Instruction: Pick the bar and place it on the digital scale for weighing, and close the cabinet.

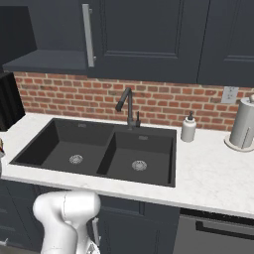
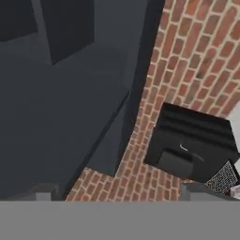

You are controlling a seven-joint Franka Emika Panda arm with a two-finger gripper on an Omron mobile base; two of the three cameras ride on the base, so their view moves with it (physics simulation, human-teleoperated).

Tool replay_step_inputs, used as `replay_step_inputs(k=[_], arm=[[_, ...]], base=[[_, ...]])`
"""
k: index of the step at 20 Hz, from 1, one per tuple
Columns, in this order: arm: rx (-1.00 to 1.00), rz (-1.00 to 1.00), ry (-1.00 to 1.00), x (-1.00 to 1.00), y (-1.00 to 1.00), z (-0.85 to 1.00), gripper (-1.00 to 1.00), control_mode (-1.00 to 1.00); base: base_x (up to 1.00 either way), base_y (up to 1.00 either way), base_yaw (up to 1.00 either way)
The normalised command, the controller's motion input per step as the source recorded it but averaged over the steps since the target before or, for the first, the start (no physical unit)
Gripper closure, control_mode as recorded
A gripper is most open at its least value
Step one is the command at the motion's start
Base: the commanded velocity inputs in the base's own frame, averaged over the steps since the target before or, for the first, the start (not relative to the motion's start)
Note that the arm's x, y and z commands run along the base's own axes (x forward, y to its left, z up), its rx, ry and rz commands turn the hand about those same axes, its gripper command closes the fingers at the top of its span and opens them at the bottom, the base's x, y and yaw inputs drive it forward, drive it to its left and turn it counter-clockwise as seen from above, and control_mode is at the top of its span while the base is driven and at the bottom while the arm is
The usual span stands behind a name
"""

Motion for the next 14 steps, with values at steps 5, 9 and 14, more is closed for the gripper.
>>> replay_step_inputs(k=[5, 9, 14], arm=[[0.65, 0.35, 0.06, 0.0, 0.25, 0.0, -1.0, -1.0], [0.69, 0.4, 0.12, 0.1, 0.07, 0.0, -1.0, -1.0], [0.68, 0.42, 0.1, 0.1, -0.02, -0.15, -1.0, -1.0]], base=[[0.0, 0.0, 0.0], [0.0, 0.0, 0.0], [0.0, 0.0, 0.0]])
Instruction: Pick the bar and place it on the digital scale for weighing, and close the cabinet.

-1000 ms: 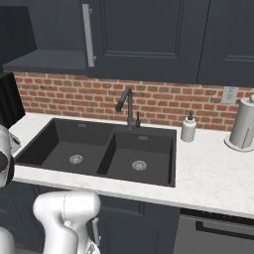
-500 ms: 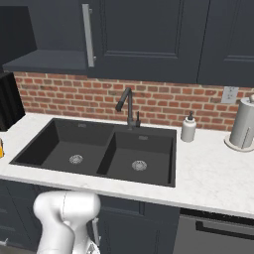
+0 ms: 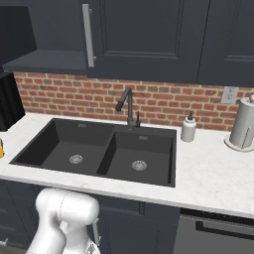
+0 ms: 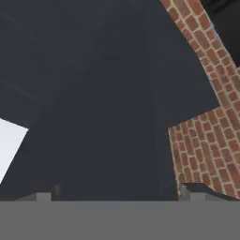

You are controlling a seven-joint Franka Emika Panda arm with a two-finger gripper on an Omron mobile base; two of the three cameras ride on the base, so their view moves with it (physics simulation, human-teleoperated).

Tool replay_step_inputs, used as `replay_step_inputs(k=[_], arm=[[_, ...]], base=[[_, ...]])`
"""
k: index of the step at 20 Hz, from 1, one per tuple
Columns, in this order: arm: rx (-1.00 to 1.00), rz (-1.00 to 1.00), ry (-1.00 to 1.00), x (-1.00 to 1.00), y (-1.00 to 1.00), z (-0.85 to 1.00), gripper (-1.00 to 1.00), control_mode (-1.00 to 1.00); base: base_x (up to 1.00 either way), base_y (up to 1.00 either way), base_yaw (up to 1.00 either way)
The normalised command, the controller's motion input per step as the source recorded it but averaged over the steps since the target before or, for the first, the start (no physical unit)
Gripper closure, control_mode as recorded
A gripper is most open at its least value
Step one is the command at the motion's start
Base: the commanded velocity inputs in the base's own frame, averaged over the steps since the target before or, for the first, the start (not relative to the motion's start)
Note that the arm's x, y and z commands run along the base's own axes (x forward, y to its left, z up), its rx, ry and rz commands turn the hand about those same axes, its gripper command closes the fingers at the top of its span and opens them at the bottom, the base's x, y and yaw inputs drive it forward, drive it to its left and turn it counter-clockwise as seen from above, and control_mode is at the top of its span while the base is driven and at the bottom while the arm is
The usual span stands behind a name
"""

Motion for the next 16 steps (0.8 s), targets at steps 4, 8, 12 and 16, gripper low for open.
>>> replay_step_inputs(k=[4, 8, 12, 16], arm=[[0.53, 0.38, 0.03, 0.12, 0.0, -0.07, -1.0, -1.0], [0.37, 0.3, 0.09, 0.26, 0.15, -0.11, -1.0, -1.0], [0.41, 0.3, 0.07, 0.26, 0.04, -0.3, -1.0, -1.0], [0.36, 0.28, 0.04, 0.27, 0.0, -0.23, -1.0, -1.0]], base=[[0.0, 0.0, 0.0], [0.0, 0.0, 0.0], [0.0, 0.0, 0.0], [0.0, 0.0, 0.0]])
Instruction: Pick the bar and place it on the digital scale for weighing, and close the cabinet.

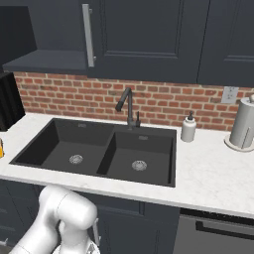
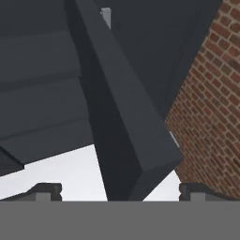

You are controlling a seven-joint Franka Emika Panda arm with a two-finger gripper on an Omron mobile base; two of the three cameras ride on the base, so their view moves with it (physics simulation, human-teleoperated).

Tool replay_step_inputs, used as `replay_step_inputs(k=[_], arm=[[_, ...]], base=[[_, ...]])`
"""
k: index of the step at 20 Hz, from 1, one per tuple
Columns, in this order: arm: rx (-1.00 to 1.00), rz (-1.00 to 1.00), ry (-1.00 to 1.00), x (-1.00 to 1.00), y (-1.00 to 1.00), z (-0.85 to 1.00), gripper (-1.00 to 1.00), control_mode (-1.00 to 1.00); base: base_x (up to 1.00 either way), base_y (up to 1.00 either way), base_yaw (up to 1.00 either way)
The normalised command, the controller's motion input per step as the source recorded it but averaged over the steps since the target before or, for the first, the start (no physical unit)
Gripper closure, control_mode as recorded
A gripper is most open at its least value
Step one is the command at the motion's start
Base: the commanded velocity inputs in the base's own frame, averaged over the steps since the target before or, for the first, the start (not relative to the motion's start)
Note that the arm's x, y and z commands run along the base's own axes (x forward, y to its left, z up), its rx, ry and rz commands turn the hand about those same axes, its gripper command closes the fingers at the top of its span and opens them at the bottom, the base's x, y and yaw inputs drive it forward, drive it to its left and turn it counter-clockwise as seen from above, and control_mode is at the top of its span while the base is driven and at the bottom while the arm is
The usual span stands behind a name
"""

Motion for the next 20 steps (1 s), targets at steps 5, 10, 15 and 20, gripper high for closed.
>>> replay_step_inputs(k=[5, 10, 15, 20], arm=[[0.26, 0.24, 0.06, 0.23, 0.0, -0.4, -1.0, -1.0], [0.19, 0.22, 0.06, 0.29, 0.1, -0.42, -1.0, -1.0], [0.28, 0.22, 0.0, 0.28, 0.13, -0.31, -1.0, -1.0], [0.25, 0.21, 0.01, 0.54, 0.18, -0.14, -1.0, -1.0]], base=[[0.0, 0.0, 0.0], [0.0, 0.0, 0.0], [0.0, 0.0, 0.0], [0.0, 0.0, 0.0]])
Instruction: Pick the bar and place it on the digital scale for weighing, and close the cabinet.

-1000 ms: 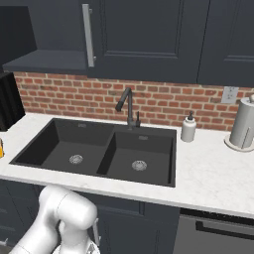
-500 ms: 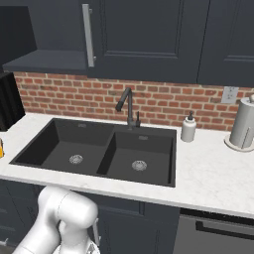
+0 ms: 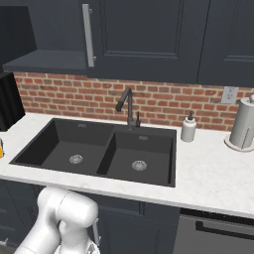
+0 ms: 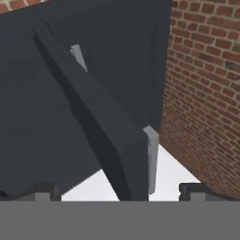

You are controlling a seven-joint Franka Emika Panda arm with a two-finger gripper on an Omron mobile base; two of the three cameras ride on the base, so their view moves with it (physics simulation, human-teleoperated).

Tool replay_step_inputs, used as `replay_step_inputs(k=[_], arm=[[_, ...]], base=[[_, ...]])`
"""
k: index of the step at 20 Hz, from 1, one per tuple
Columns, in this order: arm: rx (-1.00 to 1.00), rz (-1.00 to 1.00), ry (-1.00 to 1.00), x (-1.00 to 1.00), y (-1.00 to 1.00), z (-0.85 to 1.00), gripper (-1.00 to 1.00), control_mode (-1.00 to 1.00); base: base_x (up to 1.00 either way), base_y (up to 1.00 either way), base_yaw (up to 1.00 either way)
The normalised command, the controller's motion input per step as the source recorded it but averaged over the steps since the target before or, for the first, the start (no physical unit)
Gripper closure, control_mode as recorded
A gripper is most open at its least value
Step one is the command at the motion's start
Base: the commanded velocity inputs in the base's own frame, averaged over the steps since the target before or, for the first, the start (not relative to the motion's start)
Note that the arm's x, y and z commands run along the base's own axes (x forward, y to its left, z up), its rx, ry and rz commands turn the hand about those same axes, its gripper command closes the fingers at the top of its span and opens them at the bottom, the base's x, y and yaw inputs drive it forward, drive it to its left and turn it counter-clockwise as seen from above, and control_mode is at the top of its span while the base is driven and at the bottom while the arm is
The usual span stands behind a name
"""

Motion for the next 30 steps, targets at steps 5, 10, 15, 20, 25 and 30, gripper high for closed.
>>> replay_step_inputs(k=[5, 10, 15, 20, 25, 30], arm=[[0.2, 0.17, 0.11, 0.75, 0.25, -0.16, -1.0, -1.0], [0.21, 0.14, 0.11, 0.52, 0.34, -0.53, -1.0, -1.0], [0.25, 0.13, 0.08, 0.31, 0.24, -0.82, -1.0, -1.0], [0.19, 0.13, 0.03, 0.56, 0.31, -0.27, -1.0, -1.0], [0.18, 0.12, 0.02, 0.66, 0.46, 0.0, -1.0, -1.0], [0.21, 0.16, 0.0, 0.54, 0.64, 0.0, -1.0, -1.0]], base=[[0.0, 0.0, 0.0], [0.0, 0.0, 0.0], [0.0, 0.0, 0.0], [0.0, 0.0, 0.0], [0.0, 0.0, 0.0], [0.0, 0.0, 0.0]])
